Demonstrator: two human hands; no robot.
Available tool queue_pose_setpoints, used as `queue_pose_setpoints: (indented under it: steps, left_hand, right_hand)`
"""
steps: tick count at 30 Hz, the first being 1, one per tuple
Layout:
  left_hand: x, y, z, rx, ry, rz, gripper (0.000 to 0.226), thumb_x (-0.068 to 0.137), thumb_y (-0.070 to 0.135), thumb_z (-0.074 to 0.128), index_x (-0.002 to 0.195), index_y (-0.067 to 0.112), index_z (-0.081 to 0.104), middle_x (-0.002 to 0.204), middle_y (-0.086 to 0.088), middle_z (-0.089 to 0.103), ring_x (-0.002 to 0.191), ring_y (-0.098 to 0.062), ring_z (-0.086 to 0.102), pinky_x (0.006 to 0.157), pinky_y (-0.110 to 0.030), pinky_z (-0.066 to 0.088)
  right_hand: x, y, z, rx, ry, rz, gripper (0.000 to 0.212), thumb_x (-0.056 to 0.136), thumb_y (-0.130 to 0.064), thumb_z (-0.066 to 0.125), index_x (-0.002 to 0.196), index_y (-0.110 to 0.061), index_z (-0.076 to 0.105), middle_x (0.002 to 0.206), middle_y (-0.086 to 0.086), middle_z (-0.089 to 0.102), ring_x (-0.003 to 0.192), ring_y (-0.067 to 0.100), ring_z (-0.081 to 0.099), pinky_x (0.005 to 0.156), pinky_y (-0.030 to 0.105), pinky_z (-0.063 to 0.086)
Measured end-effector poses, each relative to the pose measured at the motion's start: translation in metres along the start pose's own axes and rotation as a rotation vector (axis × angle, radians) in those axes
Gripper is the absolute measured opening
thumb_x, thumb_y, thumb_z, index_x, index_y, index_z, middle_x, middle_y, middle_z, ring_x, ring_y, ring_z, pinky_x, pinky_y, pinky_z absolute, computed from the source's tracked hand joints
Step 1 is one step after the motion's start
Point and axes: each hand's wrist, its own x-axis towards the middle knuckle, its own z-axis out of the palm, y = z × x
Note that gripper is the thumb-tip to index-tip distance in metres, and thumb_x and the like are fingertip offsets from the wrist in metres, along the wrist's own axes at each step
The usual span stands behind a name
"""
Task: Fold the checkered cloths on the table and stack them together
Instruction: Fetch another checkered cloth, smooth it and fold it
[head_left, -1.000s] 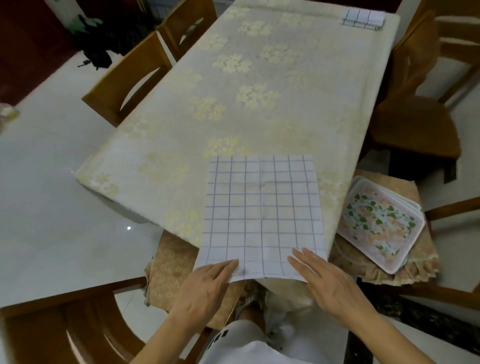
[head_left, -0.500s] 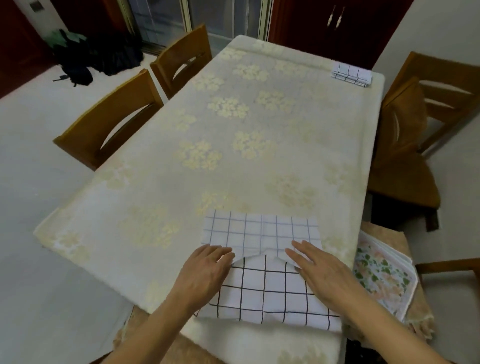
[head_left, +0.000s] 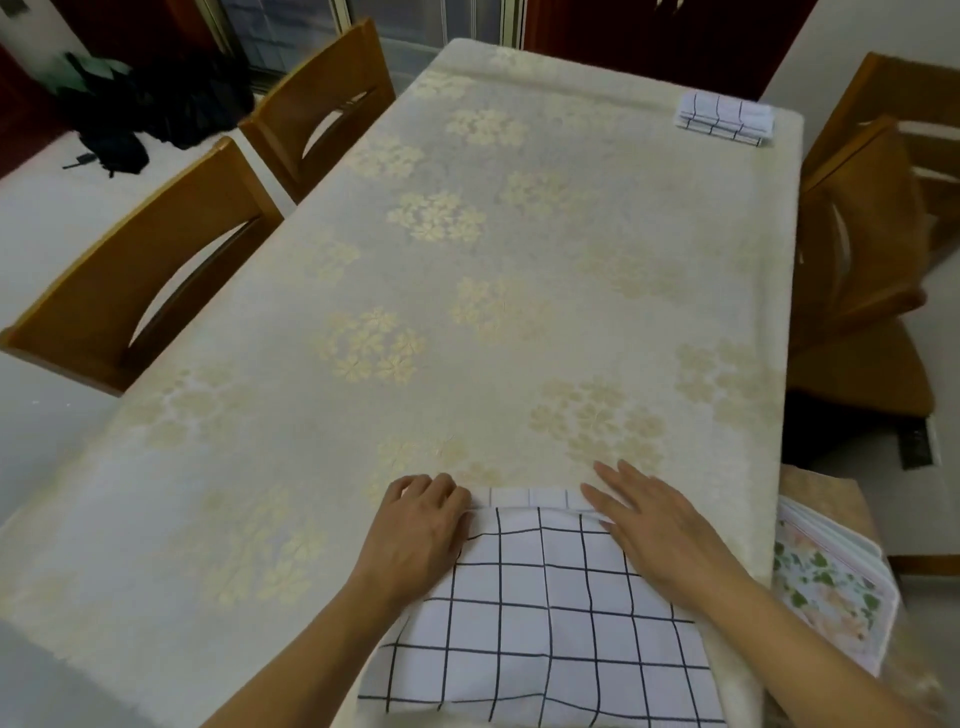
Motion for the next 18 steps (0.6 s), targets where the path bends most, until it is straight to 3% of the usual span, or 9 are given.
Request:
queue_pose_setpoints:
  steps: [1, 4, 7, 10, 13, 18]
  left_hand:
    - [0.006, -0.001, 0.004, 0.001, 0.004, -0.001, 0.024, 0.096, 0.029, 0.041, 0.095, 0.019, 0.063, 0.085, 0.001, 0.060, 0.072, -0.024, 0.056, 0.077, -0.039, 0.050]
    - [0.017, -0.006, 0.007, 0.023, 0.009, -0.009, 0.019, 0.095, 0.026, 0.045, 0.094, 0.017, 0.062, 0.083, 0.000, 0.058, 0.070, -0.025, 0.054, 0.073, -0.039, 0.046]
    - [0.020, -0.013, 0.002, 0.022, 0.007, -0.096, 0.012, 0.093, 0.023, 0.056, 0.102, 0.017, 0.063, 0.093, -0.001, 0.061, 0.078, -0.025, 0.058, 0.078, -0.040, 0.045]
    - [0.006, -0.007, -0.010, -0.008, -0.002, -0.146, 0.022, 0.092, 0.022, 0.062, 0.112, 0.014, 0.063, 0.108, -0.005, 0.063, 0.092, -0.026, 0.059, 0.083, -0.040, 0.047]
    - [-0.024, 0.012, -0.015, -0.059, -0.022, -0.089, 0.026, 0.095, 0.020, 0.055, 0.118, 0.010, 0.063, 0.120, -0.009, 0.063, 0.105, -0.027, 0.060, 0.091, -0.041, 0.050]
    - [-0.061, 0.030, -0.002, -0.147, -0.128, -0.108, 0.045, 0.102, 0.029, 0.037, 0.138, 0.009, 0.055, 0.145, -0.008, 0.053, 0.129, -0.025, 0.054, 0.102, -0.037, 0.049]
  right_hand:
    - [0.004, 0.004, 0.002, -0.041, 0.000, 0.022, 0.049, 0.106, -0.042, 0.021, 0.152, -0.031, 0.034, 0.162, -0.005, 0.018, 0.149, 0.019, 0.026, 0.121, 0.030, 0.016]
    - [0.016, 0.013, 0.009, -0.070, -0.023, 0.044, 0.052, 0.105, -0.044, 0.016, 0.155, -0.035, 0.025, 0.164, -0.007, 0.012, 0.152, 0.016, 0.014, 0.120, 0.030, 0.001]
    - [0.022, 0.013, 0.010, -0.107, 0.020, 0.078, 0.055, 0.104, -0.045, 0.017, 0.155, -0.028, 0.028, 0.164, -0.003, 0.021, 0.151, 0.018, 0.020, 0.120, 0.033, 0.004]
    - [0.008, -0.001, 0.003, -0.016, 0.111, 0.144, 0.055, 0.103, -0.041, 0.024, 0.152, -0.020, 0.039, 0.159, 0.003, 0.034, 0.147, 0.021, 0.029, 0.119, 0.037, 0.013]
    - [-0.030, -0.025, 0.006, 0.103, 0.266, 0.140, 0.051, 0.104, -0.035, 0.031, 0.146, -0.013, 0.048, 0.154, 0.005, 0.041, 0.144, 0.024, 0.037, 0.117, 0.042, 0.025]
    - [-0.068, -0.042, 0.046, 0.122, 0.138, 0.155, 0.059, 0.106, -0.048, 0.022, 0.152, -0.014, 0.038, 0.162, 0.001, 0.028, 0.150, 0.021, 0.026, 0.118, 0.037, 0.023]
